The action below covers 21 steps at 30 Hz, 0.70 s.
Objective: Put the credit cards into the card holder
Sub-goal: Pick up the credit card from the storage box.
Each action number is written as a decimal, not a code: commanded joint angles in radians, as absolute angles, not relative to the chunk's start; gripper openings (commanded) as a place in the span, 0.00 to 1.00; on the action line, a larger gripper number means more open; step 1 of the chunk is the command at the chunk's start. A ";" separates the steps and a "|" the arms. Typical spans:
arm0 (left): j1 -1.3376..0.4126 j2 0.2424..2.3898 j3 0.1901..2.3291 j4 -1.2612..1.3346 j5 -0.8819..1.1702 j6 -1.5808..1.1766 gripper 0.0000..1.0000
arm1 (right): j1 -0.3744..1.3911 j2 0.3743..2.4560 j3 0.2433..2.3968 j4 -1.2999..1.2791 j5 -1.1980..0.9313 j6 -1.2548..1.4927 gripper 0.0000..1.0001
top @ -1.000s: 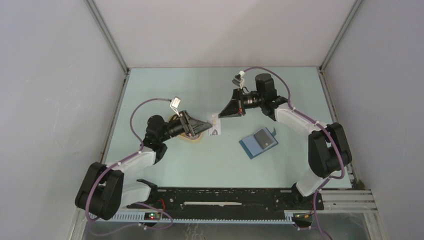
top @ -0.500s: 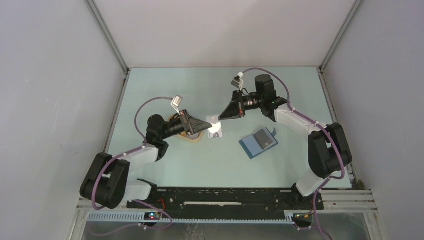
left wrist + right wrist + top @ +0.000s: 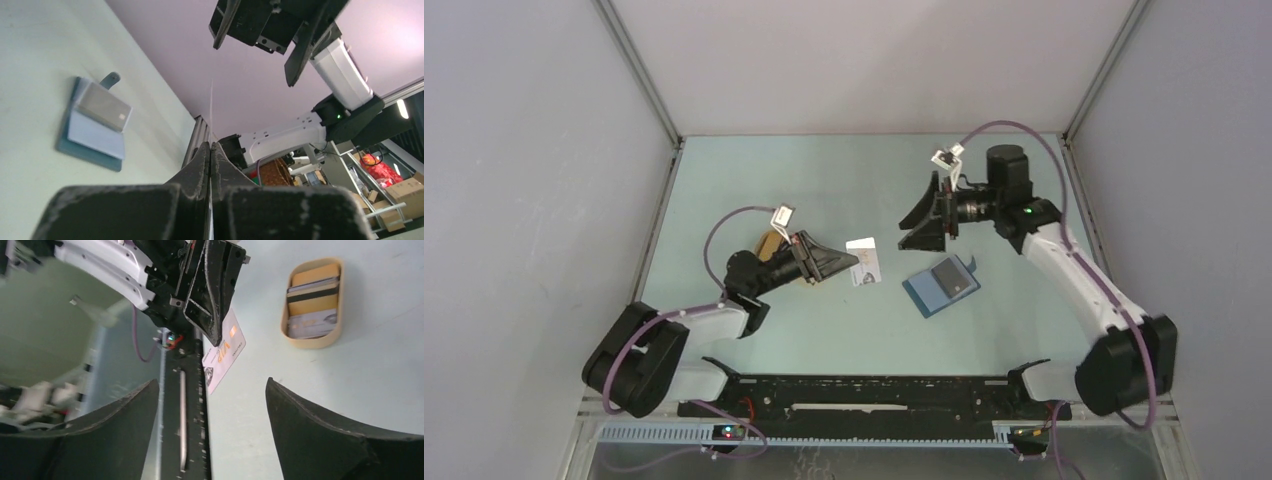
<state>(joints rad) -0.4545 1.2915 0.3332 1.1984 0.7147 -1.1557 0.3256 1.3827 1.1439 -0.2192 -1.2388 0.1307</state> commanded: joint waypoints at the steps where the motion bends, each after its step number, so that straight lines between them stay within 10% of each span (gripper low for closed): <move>1: -0.565 1.311 0.310 1.420 0.505 -1.193 0.00 | 0.316 1.231 1.106 -0.535 -1.200 -0.359 0.92; 7: -0.652 1.321 0.358 1.421 0.385 -1.118 0.00 | 0.266 1.188 0.950 -0.520 -1.275 -0.326 0.99; 21: -0.748 1.438 0.457 1.422 0.315 -1.086 0.00 | 0.318 1.221 0.913 -0.227 -1.271 0.088 0.80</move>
